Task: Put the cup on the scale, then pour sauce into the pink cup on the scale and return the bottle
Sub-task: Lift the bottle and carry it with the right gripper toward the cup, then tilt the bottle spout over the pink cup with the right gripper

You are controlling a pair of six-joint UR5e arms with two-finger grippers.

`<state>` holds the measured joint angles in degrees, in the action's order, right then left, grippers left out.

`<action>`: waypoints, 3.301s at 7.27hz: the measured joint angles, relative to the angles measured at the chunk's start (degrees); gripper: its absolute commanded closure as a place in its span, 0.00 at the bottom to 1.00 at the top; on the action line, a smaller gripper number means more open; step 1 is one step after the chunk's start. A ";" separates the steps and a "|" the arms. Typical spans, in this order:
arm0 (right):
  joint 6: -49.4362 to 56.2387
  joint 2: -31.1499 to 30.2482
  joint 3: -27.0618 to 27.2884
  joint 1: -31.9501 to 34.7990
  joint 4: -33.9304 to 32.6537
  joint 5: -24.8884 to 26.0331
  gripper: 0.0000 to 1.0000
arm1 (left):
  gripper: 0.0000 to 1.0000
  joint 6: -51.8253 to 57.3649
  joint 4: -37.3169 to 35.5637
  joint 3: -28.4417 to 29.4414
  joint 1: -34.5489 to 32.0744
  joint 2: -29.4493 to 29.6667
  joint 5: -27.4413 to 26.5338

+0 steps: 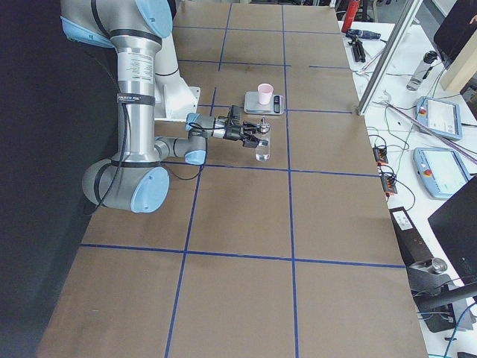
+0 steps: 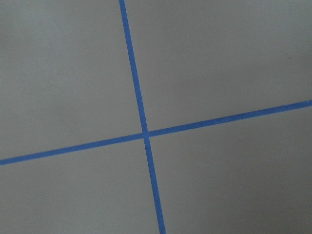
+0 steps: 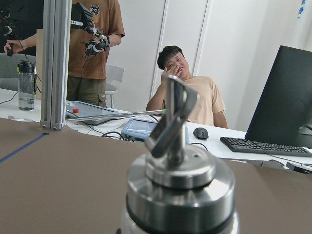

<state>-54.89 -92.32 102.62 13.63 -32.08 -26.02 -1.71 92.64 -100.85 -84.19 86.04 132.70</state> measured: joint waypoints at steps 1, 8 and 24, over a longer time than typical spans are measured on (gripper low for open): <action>0.32 0.65 0.02 0.12 -0.02 -0.10 1.00 | 0.00 2.29 -0.74 0.73 -1.72 -1.89 1.03; 15.64 8.55 0.72 0.72 -0.23 -0.99 1.00 | 0.00 4.78 -5.09 0.59 -6.08 -2.98 1.49; 46.76 34.91 -12.65 -1.72 -53.08 16.42 1.00 | 0.00 4.95 -5.21 0.67 -6.16 -4.71 1.68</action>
<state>-8.13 -57.41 89.97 11.91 -85.16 -9.60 3.25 87.42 -100.17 -90.35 81.33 134.38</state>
